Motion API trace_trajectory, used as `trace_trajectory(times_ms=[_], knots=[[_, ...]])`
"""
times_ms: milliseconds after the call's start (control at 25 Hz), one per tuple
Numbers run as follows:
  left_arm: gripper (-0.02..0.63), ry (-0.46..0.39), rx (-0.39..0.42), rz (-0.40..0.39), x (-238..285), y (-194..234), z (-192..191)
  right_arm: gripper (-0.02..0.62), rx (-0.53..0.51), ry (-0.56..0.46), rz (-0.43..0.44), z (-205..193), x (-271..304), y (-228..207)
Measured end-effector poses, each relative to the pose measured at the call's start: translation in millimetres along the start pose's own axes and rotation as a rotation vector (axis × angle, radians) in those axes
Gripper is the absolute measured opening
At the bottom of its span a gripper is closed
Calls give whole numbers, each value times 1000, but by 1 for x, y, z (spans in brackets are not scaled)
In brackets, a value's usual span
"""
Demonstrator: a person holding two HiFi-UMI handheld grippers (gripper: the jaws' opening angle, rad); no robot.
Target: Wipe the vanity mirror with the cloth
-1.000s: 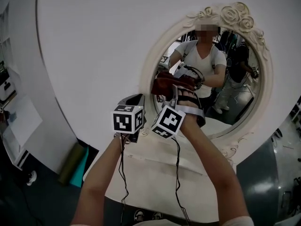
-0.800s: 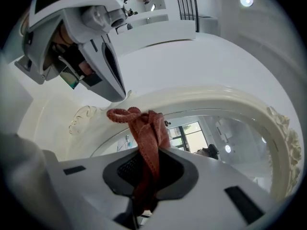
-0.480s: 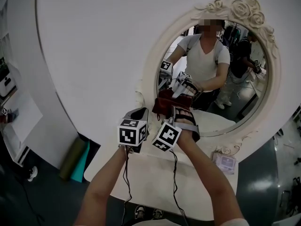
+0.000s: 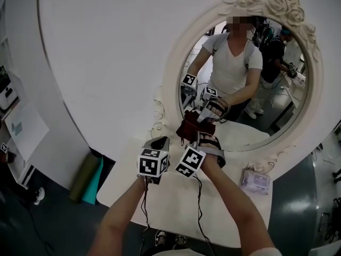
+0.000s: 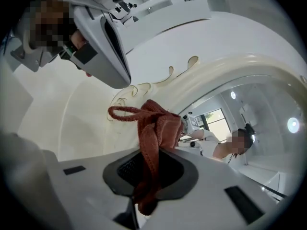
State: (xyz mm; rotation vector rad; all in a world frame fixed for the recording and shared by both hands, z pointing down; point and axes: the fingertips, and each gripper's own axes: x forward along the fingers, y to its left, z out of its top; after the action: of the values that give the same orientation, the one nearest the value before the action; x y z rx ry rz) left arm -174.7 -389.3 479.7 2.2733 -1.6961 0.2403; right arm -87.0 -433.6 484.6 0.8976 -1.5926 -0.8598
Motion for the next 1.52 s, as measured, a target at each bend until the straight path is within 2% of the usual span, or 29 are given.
trace_trajectory(times_ms=[200,480,680,840,1200,1360,1520], knots=[[11,11,12,-14,2,-8,-4,60,39,-11,13,-4,-4,0],[11,-51,42,-40,4,-27,41,60,101,-46,-31,-14,-33,-43],[11,-145,95,-75,-1,-52,102,60,95,-79,-156,-15,-73,-103],[11,-230,142,-110,-8,-75,170,60,96,-82,-286,-27,-109,-173],[11,-352,196,-162,-35,-135,304,60,30,-44,-550,-39,-199,-322],[11,-393,192,-178,-45,-151,347,60,-3,-13,-640,-37,-232,-374],[11,-426,227,-148,-52,-154,371,60,-56,23,-685,-36,-244,-399]])
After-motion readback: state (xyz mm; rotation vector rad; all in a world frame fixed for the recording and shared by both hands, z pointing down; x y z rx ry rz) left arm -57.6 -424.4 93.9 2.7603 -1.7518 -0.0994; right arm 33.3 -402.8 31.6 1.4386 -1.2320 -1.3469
